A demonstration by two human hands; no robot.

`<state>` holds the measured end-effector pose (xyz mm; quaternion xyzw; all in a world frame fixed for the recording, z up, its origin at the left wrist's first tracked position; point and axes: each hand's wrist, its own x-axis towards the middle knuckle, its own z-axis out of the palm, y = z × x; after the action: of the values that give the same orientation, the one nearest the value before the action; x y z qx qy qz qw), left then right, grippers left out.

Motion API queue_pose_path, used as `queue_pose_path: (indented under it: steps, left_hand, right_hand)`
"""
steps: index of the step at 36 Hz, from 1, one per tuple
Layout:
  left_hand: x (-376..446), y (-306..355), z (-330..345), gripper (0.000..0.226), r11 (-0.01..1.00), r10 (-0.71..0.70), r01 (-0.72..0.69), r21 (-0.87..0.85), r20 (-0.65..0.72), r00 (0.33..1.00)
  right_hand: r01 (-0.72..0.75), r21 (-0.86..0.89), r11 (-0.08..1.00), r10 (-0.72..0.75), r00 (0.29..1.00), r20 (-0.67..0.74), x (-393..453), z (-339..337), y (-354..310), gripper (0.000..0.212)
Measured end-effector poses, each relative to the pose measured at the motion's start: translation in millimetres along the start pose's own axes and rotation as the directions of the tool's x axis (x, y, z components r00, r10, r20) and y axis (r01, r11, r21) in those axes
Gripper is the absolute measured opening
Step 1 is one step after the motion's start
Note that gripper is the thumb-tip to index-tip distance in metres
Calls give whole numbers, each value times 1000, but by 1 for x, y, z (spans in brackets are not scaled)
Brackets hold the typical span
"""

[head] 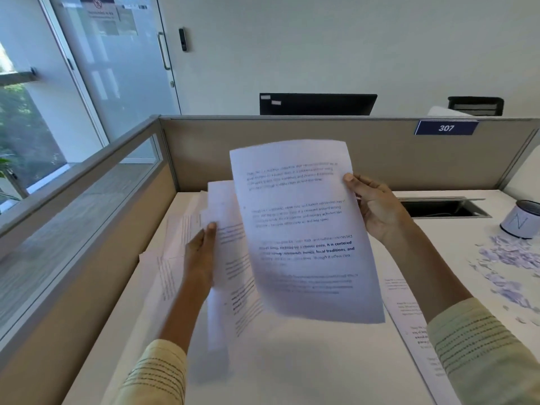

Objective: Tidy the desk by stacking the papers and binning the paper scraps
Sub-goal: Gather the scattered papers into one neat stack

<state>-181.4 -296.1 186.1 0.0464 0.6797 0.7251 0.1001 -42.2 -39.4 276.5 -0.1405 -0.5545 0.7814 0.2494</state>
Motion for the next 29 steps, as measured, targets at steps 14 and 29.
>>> queue_pose_path:
  steps: [14, 29]
  left_hand:
    - [-24, 28, 39, 41, 988, 93, -75, -134, 134, 987]
    - [-33, 22, 36, 44, 993, 105, -87, -78, 258, 960]
  right_hand:
    - [-87, -32, 996, 85, 993, -77, -9, -12, 59, 21]
    - [-206, -133, 970, 207, 978, -8, -14, 1, 99, 39]
